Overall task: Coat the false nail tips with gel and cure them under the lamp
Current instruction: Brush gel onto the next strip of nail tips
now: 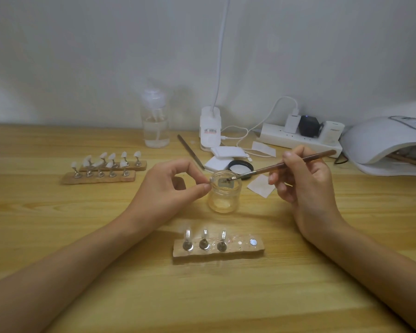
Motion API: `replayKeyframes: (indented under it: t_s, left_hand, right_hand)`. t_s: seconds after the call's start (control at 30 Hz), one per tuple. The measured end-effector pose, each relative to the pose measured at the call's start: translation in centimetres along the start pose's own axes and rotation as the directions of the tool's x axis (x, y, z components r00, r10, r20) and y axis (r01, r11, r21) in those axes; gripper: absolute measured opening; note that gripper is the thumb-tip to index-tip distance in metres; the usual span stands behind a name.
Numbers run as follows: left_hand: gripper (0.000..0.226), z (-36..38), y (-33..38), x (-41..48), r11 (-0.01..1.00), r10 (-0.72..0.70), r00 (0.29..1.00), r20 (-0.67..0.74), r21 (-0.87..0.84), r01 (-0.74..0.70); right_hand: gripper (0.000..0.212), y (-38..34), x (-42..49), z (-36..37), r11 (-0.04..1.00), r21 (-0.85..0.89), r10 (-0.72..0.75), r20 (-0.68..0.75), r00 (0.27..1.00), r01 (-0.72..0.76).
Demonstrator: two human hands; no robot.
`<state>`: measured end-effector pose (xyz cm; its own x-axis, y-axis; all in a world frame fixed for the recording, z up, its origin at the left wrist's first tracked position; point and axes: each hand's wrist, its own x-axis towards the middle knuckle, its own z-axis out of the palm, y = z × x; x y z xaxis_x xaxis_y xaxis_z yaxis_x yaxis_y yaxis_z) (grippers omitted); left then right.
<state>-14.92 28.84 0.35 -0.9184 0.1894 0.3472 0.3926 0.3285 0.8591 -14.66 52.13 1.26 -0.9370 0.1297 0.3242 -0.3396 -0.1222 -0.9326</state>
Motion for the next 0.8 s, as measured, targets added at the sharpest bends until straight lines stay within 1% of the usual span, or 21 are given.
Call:
replayKeyframes:
  t_s: [0.07, 0.17, 0.23, 0.27, 0.33, 0.4, 0.47, 0.53, 0.7, 0.8]
  left_hand:
    - [0.014, 0.0, 0.0, 0.0, 1.0, 0.006, 1.0, 0.0, 0.002, -0.006]
    - [0.014, 0.0, -0.1, 0.0, 1.0, 0.005, 1.0, 0.002, 0.006, -0.005]
    - [0.014, 0.0, -0.1, 0.0, 1.0, 0.006, 1.0, 0.003, 0.002, -0.006]
    - [0.014, 0.0, -0.1, 0.0, 1.0, 0.007, 1.0, 0.004, -0.002, -0.007]
    - [0.014, 0.0, -0.1, 0.0, 1.0, 0.01, 1.0, 0.006, -0.01, -0.009]
    - [0.013, 0.0, -0.1, -0.1, 1.0, 0.013, 1.0, 0.007, -0.015, -0.013]
    - [0.012, 0.0, -0.1, -0.1, 1.0, 0.015, 1.0, 0.008, -0.017, -0.015]
    - [0.012, 0.0, -0.1, -0.1, 1.0, 0.018, 1.0, 0.006, -0.019, -0.018]
    - [0.012, 0.0, -0.1, -0.1, 0.999, 0.027, 1.0, 0.003, -0.022, -0.027]
    - [0.012, 0.0, -0.1, -0.2, 0.999, 0.033, 0.999, 0.003, -0.02, -0.033]
  right_hand:
    - [0.037, -0.3, 0.2, -0.4, 1.0, -0.004, 0.013, -0.046, 0.999, -0.013]
    - [0.031, -0.6, 0.5, -1.0, 0.999, -0.026, 0.021, -0.099, 0.995, -0.024]
    - [0.03, -0.7, 0.6, -1.3, 0.999, -0.041, 0.008, -0.109, 0.994, -0.013]
    - [0.029, -0.7, 0.7, -1.3, 0.999, -0.046, -0.018, -0.099, 0.995, 0.013]
    - [0.026, -0.9, 0.7, -1.3, 0.989, -0.065, -0.136, -0.025, 0.99, 0.134]
    - [0.019, -1.1, 0.6, -1.2, 0.951, -0.1, -0.283, 0.098, 0.954, 0.292]
    - [0.017, -1.1, 0.5, -1.1, 0.916, -0.11, -0.364, 0.179, 0.914, 0.386]
    - [0.018, -1.2, 0.5, -1.2, 0.906, -0.103, -0.388, 0.192, 0.902, 0.411]
    - [0.016, -1.4, 0.6, -1.6, 0.907, -0.122, -0.38, 0.182, 0.907, 0.404]
    - [0.015, -3.0, 1.3, -1.8, 0.878, -0.13, -0.432, 0.2, 0.879, 0.461]
